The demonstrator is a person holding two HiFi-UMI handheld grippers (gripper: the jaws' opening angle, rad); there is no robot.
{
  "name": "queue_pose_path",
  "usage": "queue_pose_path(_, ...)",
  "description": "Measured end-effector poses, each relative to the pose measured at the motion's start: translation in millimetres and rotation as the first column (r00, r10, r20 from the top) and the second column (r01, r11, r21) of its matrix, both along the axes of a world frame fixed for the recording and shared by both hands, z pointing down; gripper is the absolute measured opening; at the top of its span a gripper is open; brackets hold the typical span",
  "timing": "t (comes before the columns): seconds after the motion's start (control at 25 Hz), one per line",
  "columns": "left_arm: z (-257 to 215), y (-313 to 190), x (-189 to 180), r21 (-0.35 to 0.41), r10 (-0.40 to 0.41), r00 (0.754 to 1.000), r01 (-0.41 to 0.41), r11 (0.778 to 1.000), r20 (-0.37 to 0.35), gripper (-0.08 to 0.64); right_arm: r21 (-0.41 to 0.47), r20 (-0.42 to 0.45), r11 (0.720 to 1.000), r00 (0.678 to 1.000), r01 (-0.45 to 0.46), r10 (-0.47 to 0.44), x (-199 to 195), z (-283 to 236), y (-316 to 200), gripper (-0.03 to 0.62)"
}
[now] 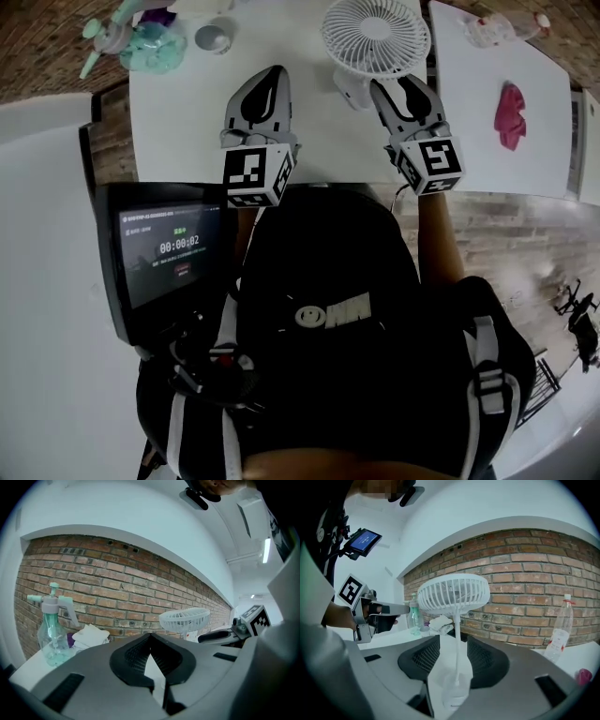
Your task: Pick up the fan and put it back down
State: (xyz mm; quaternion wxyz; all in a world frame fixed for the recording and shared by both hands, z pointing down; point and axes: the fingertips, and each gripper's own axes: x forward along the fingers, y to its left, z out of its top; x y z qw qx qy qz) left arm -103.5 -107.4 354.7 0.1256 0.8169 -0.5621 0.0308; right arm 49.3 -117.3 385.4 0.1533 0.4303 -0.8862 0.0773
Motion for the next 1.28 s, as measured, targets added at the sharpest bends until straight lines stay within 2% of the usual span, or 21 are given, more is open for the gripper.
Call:
queue_pose_path(0.24, 2.9, -2.7, -2.7, -0.017, -0.063, 0.998, 0.063, 0.998, 0.028, -0.003, -0.045, 0.003, 0.997, 0.998, 0.067, -0.067, -4.0, 26.2, -13.6, 0.183)
queue_pose_path(0.64, 10.1, 1.4, -12.5, -0.041, -0.120, 0.992, 0.121, 0.992, 0.035, -0.003, -0.088, -0.022, 0.990, 0.993, 0.110, -0.112, -25.1, 62.2, -33.8, 0.189)
queue_pose_path(0.76, 12.3, 0.5, -5.7, -0.049, -0.132, 0.991, 0.133, 0.990, 0.038, -0.003, -0.084, -0.031, 0.992, 0.995, 0.095, -0.098, -17.5, 67.5, -41.0, 0.189)
queue_pose_path(0.92, 10.4, 4.3, -5.3, -0.046, -0.145, 0.989, 0.146, 0.988, 0.042, -0.003, -0.051, -0.089, 0.993, 0.990, 0.106, -0.110, -18.4, 68.3, -40.0, 0.187)
queue_pose_path(0.96, 10.6, 4.4, -5.8, -0.047, -0.147, 0.988, 0.149, 0.988, 0.042, -0.003, -0.045, -0.104, 0.993, 0.988, 0.107, -0.111, -18.8, 69.2, -39.9, 0.182)
queue_pose_path(1.04, 10.1, 4.4, -5.8, -0.050, -0.153, 0.987, 0.155, 0.987, 0.043, -0.003, -0.030, -0.116, 0.994, 0.988, 0.102, -0.105, -18.3, 69.3, -40.6, 0.080)
queue_pose_path(1.08, 9.5, 4.8, -5.7, -0.051, -0.154, 0.987, 0.157, 0.986, 0.043, -0.003, -0.025, -0.115, 0.995, 0.988, 0.097, -0.100, -17.9, 68.7, -40.5, 0.064)
queue_pose_path(1.28, 6.1, 9.3, -8.2, -0.045, -0.158, 0.987, 0.160, 0.986, 0.042, -0.003, -0.043, -0.066, 0.997, 0.996, 0.058, -0.061, -16.6, 67.3, -38.2, 0.052)
